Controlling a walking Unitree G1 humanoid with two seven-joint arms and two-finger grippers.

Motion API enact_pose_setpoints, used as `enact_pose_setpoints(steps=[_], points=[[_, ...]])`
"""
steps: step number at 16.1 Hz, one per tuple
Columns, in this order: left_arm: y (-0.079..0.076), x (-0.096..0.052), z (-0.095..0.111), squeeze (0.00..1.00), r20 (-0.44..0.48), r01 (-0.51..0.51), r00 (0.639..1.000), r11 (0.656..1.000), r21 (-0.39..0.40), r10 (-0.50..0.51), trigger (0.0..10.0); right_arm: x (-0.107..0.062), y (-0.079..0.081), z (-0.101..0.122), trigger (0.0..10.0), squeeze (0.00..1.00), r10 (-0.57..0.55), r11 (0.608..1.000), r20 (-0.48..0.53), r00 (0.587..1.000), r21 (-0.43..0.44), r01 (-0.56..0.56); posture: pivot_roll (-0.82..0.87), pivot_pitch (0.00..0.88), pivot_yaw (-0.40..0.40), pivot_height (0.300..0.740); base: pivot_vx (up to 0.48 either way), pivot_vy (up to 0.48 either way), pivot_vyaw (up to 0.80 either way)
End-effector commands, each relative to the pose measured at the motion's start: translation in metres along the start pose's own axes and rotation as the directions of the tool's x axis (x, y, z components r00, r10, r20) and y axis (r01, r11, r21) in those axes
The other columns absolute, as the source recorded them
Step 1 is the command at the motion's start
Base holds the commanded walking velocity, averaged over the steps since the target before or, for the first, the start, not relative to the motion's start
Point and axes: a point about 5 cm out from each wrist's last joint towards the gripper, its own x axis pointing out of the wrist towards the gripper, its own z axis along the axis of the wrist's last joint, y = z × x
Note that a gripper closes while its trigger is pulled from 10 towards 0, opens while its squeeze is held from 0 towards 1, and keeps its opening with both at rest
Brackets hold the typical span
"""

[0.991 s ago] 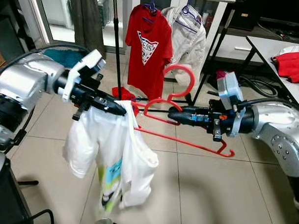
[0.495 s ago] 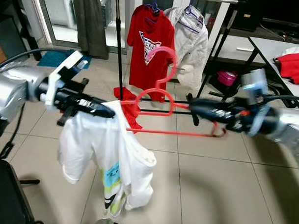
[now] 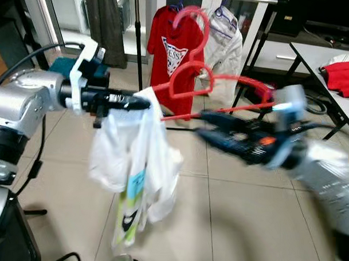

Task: Hang hanger

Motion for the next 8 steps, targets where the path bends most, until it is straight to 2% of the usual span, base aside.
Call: enact_pose_setpoints(steps=[1,2,3,4,6,8], points=[[0.001,0.0,0.018,0.0,0.04,-0.011,0.999,0.999,0.048,0.009,0.0,0.005,0.004,-0.005,10.0,1.0,-0.018,1.0,-0.037,0.999,-0.022,0.017,-0.06,0.007,-0.01,0.74,0.0,0.0,0.0],[-0.004,0.002,0.027,0.0,0.082,0.029,0.996,0.999,0.034,-0.032,0.0,0.015,0.007,-0.018,10.0,0.98,-0.058,0.996,-0.115,0.992,-0.068,0.05,-0.06,0.01,-0.009,0.74,0.0,0.0,0.0],[-0.005,0.002,0.029,0.0,0.091,0.04,0.995,0.999,0.031,-0.043,0.0,0.018,0.008,-0.022,10.0,0.67,-0.07,0.994,-0.138,0.988,-0.096,0.057,-0.06,0.011,-0.007,0.74,0.0,0.0,0.0],[-0.01,0.002,0.033,0.0,0.102,0.07,0.992,0.997,0.027,-0.073,0.0,0.027,0.005,-0.029,10.0,0.0,-0.144,0.981,-0.149,0.978,-0.152,0.122,-0.06,0.016,-0.007,0.74,0.0,0.0,0.0],[-0.013,0.001,0.034,0.0,0.084,0.099,0.991,0.995,0.025,-0.101,0.0,0.036,-0.004,-0.031,10.0,0.0,-0.257,0.951,-0.112,0.96,-0.205,0.231,-0.05,0.017,-0.007,0.74,0.0,0.0,0.0],[-0.014,0.0,0.034,0.0,0.068,0.095,0.993,0.995,0.025,-0.096,0.0,0.039,-0.007,-0.029,10.0,0.0,-0.294,0.94,-0.077,0.953,-0.203,0.274,-0.05,0.025,-0.006,0.74,0.0,0.0,0.0]])
